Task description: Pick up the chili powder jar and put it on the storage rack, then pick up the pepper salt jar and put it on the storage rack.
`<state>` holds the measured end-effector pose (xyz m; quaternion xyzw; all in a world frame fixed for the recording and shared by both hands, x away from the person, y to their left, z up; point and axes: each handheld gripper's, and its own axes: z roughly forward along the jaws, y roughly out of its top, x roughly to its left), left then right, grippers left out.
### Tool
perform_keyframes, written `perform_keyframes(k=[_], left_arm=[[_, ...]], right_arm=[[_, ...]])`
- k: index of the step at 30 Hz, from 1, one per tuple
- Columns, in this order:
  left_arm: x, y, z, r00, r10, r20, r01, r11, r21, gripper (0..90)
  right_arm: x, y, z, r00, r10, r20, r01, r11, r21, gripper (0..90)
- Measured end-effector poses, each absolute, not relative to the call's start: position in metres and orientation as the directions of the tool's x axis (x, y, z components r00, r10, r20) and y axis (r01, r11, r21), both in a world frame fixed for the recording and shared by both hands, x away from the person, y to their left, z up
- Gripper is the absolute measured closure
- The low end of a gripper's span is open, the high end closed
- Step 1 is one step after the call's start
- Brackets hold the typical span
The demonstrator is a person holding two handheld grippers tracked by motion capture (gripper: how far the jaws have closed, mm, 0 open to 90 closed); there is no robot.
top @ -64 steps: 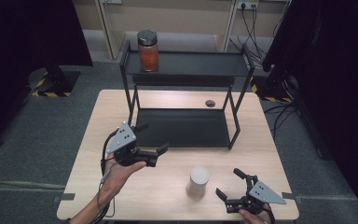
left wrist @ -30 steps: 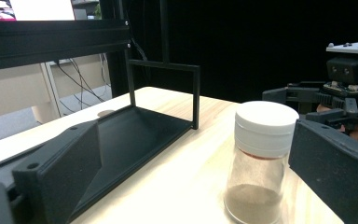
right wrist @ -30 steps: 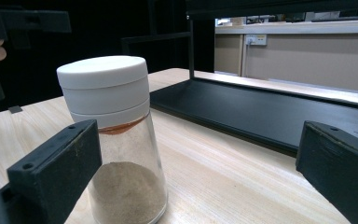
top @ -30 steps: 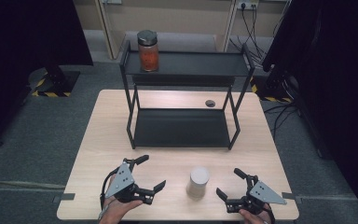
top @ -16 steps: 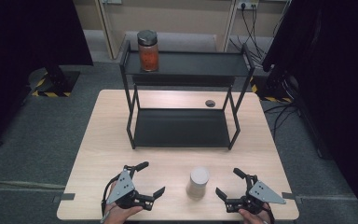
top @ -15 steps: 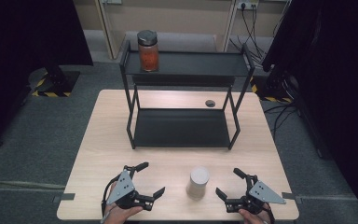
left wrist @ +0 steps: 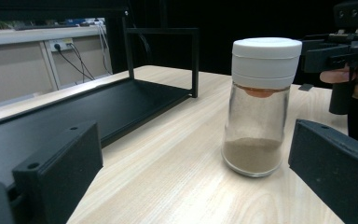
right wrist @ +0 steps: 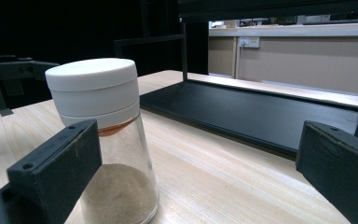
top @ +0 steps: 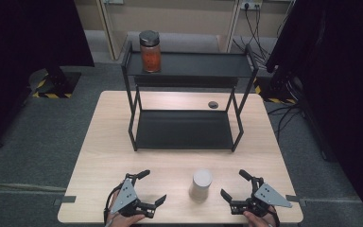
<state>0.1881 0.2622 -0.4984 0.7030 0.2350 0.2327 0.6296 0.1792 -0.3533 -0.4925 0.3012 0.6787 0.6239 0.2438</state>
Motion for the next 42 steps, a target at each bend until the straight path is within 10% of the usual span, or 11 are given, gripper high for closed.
perform_keyframes(k=[42], left_arm=[[0.186,0.266,-0.507,0.766,0.643,0.014,0.051,-0.083,0.995,2.3]], right_arm=[[0.181,-0.328,-0.488,-0.758,0.652,-0.005,0.079,0.099,0.992,0.5]])
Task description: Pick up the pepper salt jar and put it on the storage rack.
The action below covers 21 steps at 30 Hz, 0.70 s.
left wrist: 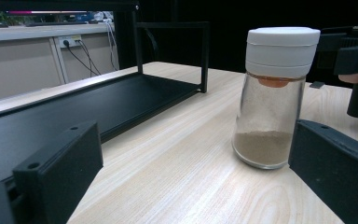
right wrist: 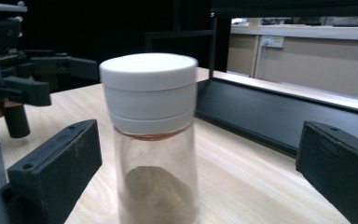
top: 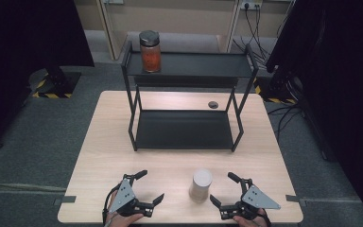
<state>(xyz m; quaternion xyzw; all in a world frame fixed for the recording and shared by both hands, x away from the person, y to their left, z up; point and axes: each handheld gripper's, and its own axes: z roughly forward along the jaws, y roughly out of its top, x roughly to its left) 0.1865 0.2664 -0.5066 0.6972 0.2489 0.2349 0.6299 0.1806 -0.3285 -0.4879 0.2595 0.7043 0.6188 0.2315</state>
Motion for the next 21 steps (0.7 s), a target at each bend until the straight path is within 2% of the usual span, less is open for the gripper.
perform_keyframes(k=[14,21], left_arm=[[0.187,0.266,-0.508,0.762,0.647,-0.003,0.067,-0.075,0.995,2.6],[0.187,0.265,-0.508,0.767,0.642,0.000,0.065,-0.078,0.995,2.8]], right_arm=[[0.196,-0.307,-0.485,-0.797,0.604,-0.006,0.095,0.135,0.986,1.0],[0.204,-0.300,-0.486,-0.800,0.600,0.009,0.111,0.132,0.985,6.9]])
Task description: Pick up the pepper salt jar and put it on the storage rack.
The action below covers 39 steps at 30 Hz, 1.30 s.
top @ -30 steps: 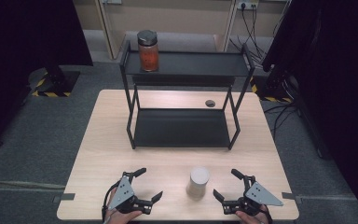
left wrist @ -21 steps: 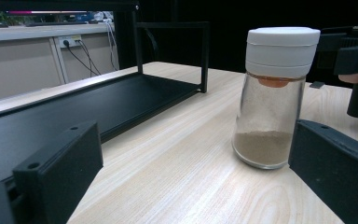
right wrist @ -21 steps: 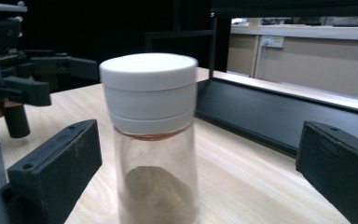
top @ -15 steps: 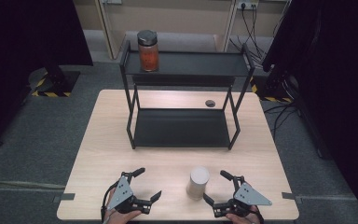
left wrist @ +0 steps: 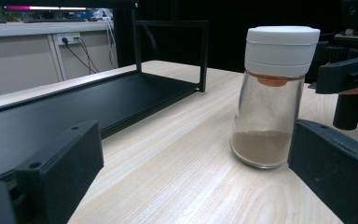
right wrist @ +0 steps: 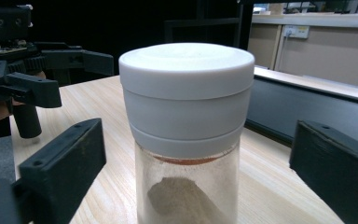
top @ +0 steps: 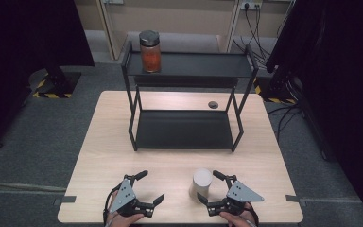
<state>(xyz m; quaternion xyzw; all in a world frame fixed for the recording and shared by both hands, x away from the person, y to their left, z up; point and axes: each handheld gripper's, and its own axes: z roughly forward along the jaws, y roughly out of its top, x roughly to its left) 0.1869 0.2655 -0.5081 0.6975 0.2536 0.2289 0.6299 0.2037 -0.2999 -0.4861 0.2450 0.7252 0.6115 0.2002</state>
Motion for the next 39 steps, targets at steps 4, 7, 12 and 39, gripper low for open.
perform_keyframes(k=[4,7,12,39], left_arm=[[0.187,0.266,-0.508,0.768,0.640,-0.001,0.065,-0.076,0.995,2.8],[0.187,0.266,-0.508,0.769,0.639,0.000,0.065,-0.078,0.995,2.8],[0.187,0.266,-0.508,0.774,0.633,0.006,0.060,-0.083,0.995,3.8],[0.187,0.265,-0.508,0.777,0.630,-0.004,0.067,-0.077,0.995,3.9]], right_arm=[[0.209,-0.295,-0.487,-0.808,0.589,0.012,0.113,0.135,0.984,13.5],[0.211,-0.292,-0.485,-0.814,0.581,0.003,0.111,0.150,0.982,20.9],[0.212,-0.290,-0.485,-0.812,0.584,-0.007,0.113,0.169,0.979,33.4],[0.204,-0.297,-0.455,-0.766,0.642,0.006,0.126,0.141,0.982,35.3]])
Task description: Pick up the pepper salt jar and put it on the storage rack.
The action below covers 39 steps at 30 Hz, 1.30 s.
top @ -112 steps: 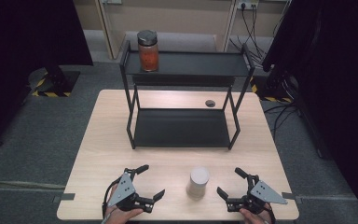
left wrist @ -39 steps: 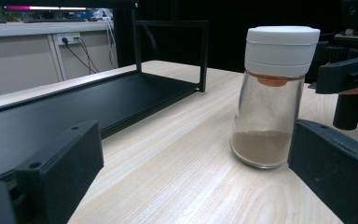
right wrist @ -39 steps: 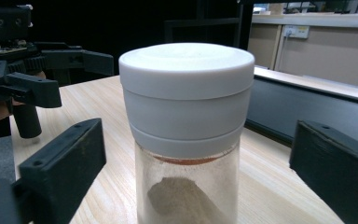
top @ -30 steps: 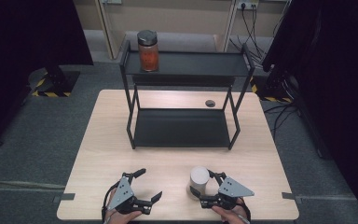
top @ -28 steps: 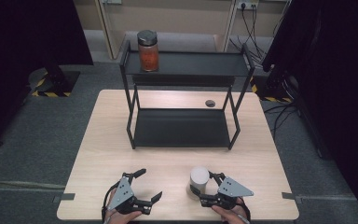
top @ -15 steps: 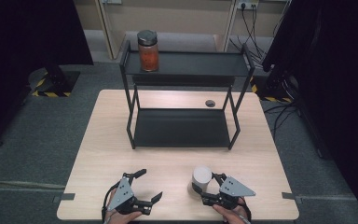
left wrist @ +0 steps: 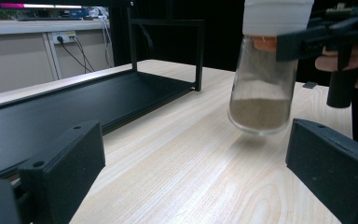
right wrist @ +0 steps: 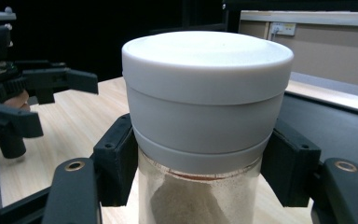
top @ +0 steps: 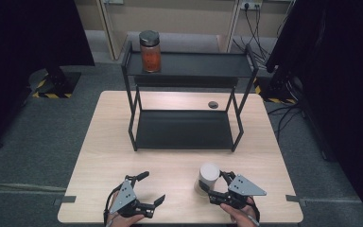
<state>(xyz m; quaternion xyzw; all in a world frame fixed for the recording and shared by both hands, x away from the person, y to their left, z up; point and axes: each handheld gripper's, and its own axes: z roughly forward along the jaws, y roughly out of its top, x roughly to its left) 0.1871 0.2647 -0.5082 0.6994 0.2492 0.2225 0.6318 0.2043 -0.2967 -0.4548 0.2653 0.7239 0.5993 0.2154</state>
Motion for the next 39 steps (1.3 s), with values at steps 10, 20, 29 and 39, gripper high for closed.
perform_keyframes(k=[10,20,29,39], left_arm=[[0.187,0.266,-0.509,0.772,0.635,-0.006,0.071,-0.077,0.994,3.9],[0.187,0.265,-0.509,0.772,0.636,-0.004,0.071,-0.080,0.994,3.8],[0.187,0.265,-0.509,0.770,0.638,-0.005,0.074,-0.082,0.994,3.8],[0.187,0.265,-0.509,0.770,0.638,-0.008,0.078,-0.082,0.994,3.8]], right_arm=[[0.213,-0.295,-0.431,-0.764,0.646,-0.006,0.109,0.138,0.984,35.4],[0.224,-0.294,-0.402,-0.766,0.643,-0.016,0.092,0.134,0.987,35.5],[0.233,-0.291,-0.374,-0.753,0.657,-0.039,0.080,0.151,0.985,35.5],[0.247,-0.284,-0.348,-0.758,0.649,-0.060,0.057,0.157,0.986,35.6]])
